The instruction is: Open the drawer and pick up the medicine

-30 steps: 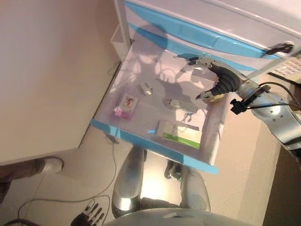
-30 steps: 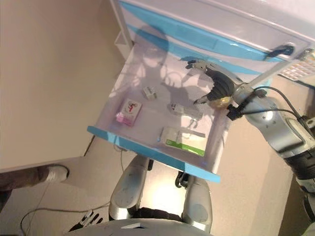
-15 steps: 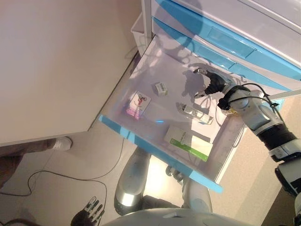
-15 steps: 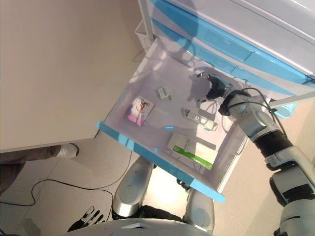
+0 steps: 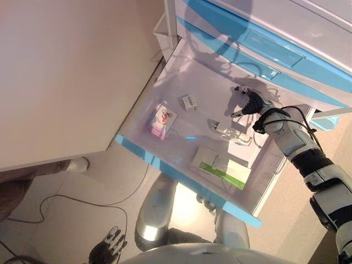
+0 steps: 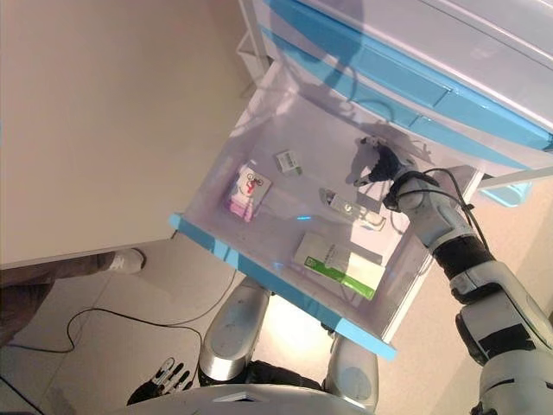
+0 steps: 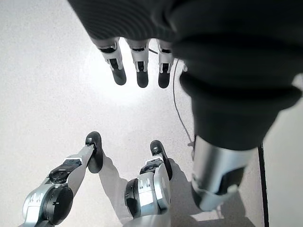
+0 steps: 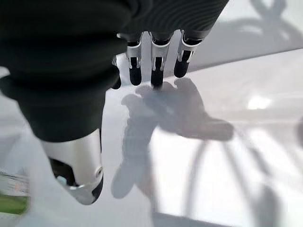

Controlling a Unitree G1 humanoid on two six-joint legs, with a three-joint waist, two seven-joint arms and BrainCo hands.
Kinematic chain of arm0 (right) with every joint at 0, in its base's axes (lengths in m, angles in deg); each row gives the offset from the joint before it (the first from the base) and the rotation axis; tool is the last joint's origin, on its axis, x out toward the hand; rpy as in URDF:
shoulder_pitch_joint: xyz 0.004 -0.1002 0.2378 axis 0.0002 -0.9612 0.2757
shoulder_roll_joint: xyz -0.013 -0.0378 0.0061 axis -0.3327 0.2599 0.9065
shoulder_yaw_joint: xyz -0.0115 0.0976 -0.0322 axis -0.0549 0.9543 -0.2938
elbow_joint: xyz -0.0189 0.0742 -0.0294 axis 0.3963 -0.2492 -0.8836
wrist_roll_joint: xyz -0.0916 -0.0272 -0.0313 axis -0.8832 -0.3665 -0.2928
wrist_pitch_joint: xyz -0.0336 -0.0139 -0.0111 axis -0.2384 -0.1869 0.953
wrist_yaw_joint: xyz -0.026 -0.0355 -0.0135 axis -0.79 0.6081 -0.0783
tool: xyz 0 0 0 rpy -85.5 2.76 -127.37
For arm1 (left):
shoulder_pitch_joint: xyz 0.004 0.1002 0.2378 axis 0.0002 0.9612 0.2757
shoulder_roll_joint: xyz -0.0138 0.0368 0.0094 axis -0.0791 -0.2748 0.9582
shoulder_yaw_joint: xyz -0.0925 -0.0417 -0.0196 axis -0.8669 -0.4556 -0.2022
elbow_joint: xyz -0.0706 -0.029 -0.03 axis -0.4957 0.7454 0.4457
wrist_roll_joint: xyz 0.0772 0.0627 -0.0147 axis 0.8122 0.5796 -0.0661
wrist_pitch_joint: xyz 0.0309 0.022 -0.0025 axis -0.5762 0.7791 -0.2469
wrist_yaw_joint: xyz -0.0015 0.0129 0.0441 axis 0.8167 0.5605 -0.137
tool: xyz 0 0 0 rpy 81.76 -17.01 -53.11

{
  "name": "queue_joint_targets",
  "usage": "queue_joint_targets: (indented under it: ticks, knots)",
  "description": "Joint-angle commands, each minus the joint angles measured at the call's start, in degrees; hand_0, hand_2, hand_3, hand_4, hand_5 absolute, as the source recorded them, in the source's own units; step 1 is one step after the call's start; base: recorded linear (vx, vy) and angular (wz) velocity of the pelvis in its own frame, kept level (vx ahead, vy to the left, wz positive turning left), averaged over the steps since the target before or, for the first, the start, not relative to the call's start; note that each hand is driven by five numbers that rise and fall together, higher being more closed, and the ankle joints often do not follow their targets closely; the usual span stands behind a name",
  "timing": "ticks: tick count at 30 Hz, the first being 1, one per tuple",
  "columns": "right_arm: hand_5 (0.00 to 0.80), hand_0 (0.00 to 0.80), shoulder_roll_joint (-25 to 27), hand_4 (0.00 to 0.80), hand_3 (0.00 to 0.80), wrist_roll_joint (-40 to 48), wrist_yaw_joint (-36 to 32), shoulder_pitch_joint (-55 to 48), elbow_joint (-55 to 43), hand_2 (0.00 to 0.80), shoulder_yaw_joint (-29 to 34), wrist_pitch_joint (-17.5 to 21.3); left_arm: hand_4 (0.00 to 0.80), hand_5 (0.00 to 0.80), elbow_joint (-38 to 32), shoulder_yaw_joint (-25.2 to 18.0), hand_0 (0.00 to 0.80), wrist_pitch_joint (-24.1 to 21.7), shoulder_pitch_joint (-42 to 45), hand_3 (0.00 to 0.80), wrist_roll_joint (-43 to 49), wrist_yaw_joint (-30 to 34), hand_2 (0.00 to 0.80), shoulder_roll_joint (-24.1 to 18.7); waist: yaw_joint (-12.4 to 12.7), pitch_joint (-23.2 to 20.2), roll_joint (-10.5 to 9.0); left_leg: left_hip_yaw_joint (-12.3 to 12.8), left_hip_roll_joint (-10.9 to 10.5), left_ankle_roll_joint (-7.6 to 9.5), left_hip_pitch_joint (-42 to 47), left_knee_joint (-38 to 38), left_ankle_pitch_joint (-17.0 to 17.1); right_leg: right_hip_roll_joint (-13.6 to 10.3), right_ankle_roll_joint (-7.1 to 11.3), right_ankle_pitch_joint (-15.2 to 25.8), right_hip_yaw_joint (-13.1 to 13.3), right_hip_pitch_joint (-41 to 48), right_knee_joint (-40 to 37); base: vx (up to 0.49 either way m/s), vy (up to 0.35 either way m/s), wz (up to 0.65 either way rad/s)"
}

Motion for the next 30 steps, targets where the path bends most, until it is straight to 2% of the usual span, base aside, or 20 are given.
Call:
queue_joint_targets:
  ticks: [1,7,14,30]
  knots:
    - [0.0,0.0,1.67,0.0,0.0,-1.73,0.83,-2.52,-10.26,0.0,3.15,1.59,0.0,0.0,-1.46,2.6,0.0,-0.26,4.79,0.0,1.91,-0.53,0.0,-0.03,-2.13,-1.84,-0.19,2.49,-1.39,0.69,-4.83,4.68,-5.41,0.35,0.12,6.05,3.08,1.8,-5.4,0.0,0.0,0.0]
    - [0.0,0.0,2.67,0.0,0.0,-1.64,-2.12,-4.91,-21.2,0.0,5.81,1.76,0.0,0.0,-2.0,2.38,0.0,-0.04,4.23,0.0,1.71,-1.52,0.0,0.32,-3.24,-1.84,-1.27,3.08,-0.79,1.15,-4.26,4.05,-5.77,0.5,0.48,6.6,3.69,0.61,-5.37,-0.033,-0.006,-0.03]
    - [0.0,0.0,3.07,0.0,0.0,-1.12,-5.13,-6.58,-27.81,0.0,7.26,0.84,0.0,0.0,-2.03,1.89,0.0,0.06,3.95,0.0,1.4,-2.38,0.0,0.9,-4.17,-1.84,-1.81,4.0,-0.43,1.41,-3.66,3.68,-6.12,0.59,0.45,6.62,4.26,-0.7,-4.41,-0.006,0.007,-0.01]
    - [0.0,0.0,2.22,0.0,0.0,-2.13,-7.68,-8.66,-25.53,0.0,5.7,-4.19,0.0,0.0,-1.86,1.64,0.0,0.38,2.89,0.0,0.19,-2.63,0.0,1.23,-5.05,-1.84,-1.95,4.5,-0.49,2.19,-2.86,3.12,-6.5,0.47,0.17,6.62,4.57,-3.51,-2.17,-0.001,0.008,-0.03]
